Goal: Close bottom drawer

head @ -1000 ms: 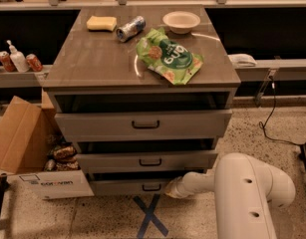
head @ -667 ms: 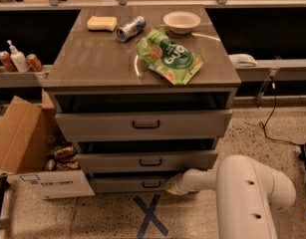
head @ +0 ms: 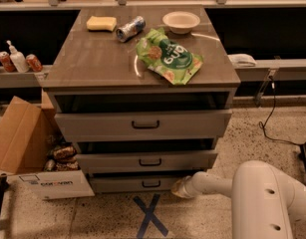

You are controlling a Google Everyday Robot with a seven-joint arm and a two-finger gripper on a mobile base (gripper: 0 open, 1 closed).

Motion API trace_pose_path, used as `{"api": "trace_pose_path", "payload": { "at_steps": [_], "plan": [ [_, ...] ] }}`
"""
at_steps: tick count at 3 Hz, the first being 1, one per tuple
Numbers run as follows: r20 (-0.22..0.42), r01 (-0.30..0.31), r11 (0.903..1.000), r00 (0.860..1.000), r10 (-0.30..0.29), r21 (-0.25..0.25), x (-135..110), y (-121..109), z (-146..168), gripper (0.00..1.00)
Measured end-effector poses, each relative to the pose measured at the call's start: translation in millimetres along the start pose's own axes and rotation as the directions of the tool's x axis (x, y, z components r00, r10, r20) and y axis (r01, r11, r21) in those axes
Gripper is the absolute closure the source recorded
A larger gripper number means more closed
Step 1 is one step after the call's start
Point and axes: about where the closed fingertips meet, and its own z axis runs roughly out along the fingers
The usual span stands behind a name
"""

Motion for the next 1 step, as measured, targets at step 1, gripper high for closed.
{"api": "trace_pose_path", "payload": {
  "at_steps": [1],
  "plan": [
    [0.027,0.000,0.9990,1.000,0.001,-0.044,18.3,16.9,-20.1,1.00]
  ]
}}
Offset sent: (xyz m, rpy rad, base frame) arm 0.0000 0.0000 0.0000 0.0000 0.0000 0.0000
